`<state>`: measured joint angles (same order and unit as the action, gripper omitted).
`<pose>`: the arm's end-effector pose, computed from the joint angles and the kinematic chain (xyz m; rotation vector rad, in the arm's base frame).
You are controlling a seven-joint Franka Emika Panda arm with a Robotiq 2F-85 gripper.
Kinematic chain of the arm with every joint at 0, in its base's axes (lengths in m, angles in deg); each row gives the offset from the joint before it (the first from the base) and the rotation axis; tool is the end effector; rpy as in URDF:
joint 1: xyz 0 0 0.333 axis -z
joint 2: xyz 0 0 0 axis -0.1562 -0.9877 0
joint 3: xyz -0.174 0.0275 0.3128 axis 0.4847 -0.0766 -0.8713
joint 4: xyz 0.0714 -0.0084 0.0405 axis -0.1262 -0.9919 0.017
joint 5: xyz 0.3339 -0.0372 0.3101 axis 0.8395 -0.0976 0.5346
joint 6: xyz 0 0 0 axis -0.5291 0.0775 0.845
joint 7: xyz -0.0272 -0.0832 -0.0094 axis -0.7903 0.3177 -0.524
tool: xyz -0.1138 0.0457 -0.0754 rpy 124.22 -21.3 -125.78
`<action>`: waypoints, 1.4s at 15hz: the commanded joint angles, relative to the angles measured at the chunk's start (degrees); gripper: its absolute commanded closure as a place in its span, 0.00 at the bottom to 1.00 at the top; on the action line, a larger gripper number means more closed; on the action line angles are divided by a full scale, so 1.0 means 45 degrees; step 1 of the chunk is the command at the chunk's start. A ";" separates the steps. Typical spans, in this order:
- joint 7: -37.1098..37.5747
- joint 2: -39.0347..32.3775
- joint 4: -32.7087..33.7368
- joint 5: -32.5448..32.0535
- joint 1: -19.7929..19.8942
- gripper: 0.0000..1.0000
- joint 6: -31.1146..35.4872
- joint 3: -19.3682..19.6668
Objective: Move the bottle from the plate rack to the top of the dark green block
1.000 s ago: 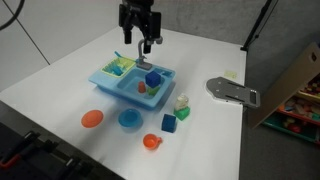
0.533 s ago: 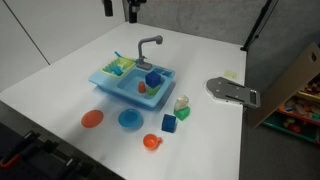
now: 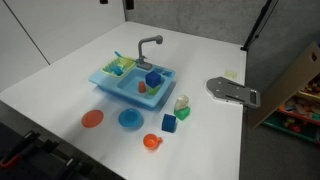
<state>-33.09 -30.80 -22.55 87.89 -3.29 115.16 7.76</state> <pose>0.5929 -0.1241 0.4500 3.1022 -0.2796 -0.2442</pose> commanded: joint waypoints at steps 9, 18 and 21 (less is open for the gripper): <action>-0.0170 0.0203 -0.0030 -0.0110 -0.0089 0.00 0.0033 -0.0100; -0.0434 0.2195 -0.0331 0.0091 -0.0534 0.00 -0.0320 -0.0550; -0.0464 0.2911 -0.0225 0.0252 -0.0604 0.00 -0.1049 -0.0577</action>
<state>-33.80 -21.61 -22.76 88.07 -5.72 113.28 5.10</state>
